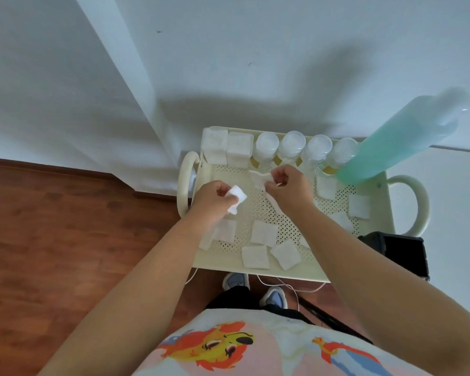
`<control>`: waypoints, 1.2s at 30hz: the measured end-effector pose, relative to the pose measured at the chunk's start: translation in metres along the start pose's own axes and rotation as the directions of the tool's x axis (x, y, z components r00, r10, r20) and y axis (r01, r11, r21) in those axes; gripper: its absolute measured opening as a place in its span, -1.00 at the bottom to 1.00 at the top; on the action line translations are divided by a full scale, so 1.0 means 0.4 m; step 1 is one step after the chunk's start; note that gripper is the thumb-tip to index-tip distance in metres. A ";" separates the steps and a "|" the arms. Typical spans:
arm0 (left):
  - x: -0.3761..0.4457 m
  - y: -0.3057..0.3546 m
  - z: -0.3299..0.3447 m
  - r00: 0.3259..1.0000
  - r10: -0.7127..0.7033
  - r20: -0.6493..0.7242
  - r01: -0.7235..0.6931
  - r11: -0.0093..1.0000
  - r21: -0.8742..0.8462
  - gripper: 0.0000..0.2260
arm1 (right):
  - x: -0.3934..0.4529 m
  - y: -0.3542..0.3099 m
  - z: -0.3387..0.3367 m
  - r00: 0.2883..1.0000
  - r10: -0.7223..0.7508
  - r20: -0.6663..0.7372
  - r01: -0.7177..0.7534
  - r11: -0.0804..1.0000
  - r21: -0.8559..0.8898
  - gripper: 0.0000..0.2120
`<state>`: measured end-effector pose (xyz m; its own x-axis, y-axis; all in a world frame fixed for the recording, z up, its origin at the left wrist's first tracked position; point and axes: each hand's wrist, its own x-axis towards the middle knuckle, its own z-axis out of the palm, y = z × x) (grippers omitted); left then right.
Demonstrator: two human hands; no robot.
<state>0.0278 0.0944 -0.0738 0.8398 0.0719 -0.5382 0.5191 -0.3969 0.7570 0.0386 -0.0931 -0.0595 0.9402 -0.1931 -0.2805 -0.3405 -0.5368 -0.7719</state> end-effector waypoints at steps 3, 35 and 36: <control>-0.027 0.013 0.001 0.995 -0.039 0.096 0.071 0.932 -0.356 -0.90 | -0.064 -0.006 -0.079 0.996 0.027 0.081 -0.045 0.973 0.226 -0.85; -0.311 0.172 0.323 0.903 0.180 0.390 -0.069 0.957 -0.282 -0.71 | -0.335 0.218 -0.487 0.969 0.129 -0.211 -0.193 0.928 -0.318 -0.89; -0.315 0.169 0.327 0.906 0.179 0.383 -0.068 0.956 -0.285 -0.72 | -0.332 0.221 -0.480 0.969 0.124 -0.215 -0.191 0.924 -0.330 -0.88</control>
<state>-0.0635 -0.0611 -0.0032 0.7926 -0.3566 -0.4945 0.4845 -0.1241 0.8660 -0.1159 -0.2726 0.0192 0.8691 -0.4301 -0.2445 -0.4941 -0.7303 -0.4717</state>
